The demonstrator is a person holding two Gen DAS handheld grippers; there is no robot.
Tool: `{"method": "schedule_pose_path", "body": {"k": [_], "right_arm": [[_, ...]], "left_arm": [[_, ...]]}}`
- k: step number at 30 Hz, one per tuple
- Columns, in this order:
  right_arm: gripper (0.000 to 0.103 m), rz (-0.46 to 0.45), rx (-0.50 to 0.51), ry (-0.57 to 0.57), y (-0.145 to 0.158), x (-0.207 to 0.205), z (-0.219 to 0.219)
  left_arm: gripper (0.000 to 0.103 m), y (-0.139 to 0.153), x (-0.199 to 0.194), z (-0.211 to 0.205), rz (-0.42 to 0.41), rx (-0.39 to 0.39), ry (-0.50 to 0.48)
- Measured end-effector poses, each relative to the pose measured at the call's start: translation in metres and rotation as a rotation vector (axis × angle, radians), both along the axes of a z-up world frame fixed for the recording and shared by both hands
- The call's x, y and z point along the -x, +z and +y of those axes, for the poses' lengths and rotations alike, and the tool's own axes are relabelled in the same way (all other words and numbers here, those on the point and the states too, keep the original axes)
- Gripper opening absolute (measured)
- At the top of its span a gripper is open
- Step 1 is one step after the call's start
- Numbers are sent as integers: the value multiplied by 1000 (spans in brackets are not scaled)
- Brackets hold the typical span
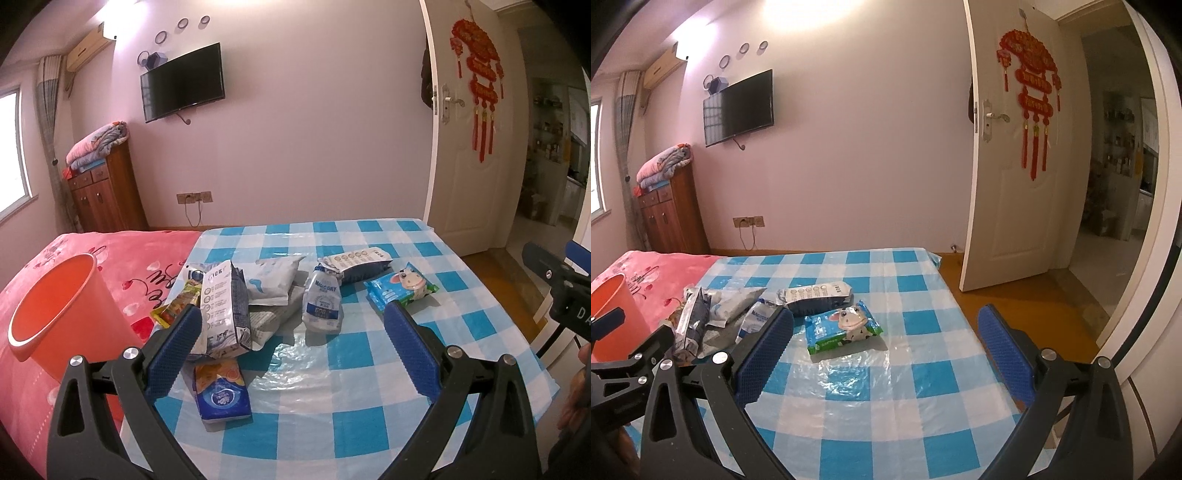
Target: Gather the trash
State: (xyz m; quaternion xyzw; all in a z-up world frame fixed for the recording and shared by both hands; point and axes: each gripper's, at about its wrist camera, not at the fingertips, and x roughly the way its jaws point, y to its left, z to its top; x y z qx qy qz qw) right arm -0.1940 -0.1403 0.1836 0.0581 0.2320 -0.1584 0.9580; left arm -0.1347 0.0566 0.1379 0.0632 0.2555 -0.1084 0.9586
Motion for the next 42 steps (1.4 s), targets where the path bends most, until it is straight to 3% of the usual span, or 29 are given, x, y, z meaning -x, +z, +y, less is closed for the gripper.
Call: {"method": "schedule_pose_path", "body": {"k": [25,42], "right_arm": [[98,18,39,23,-10,-3,10],[98,103,65,47,-40,-22,19]], "left_arm": [[99,-4,1,2,18,1,-10],[99,-41,-16,27,88,-29,34]]}}
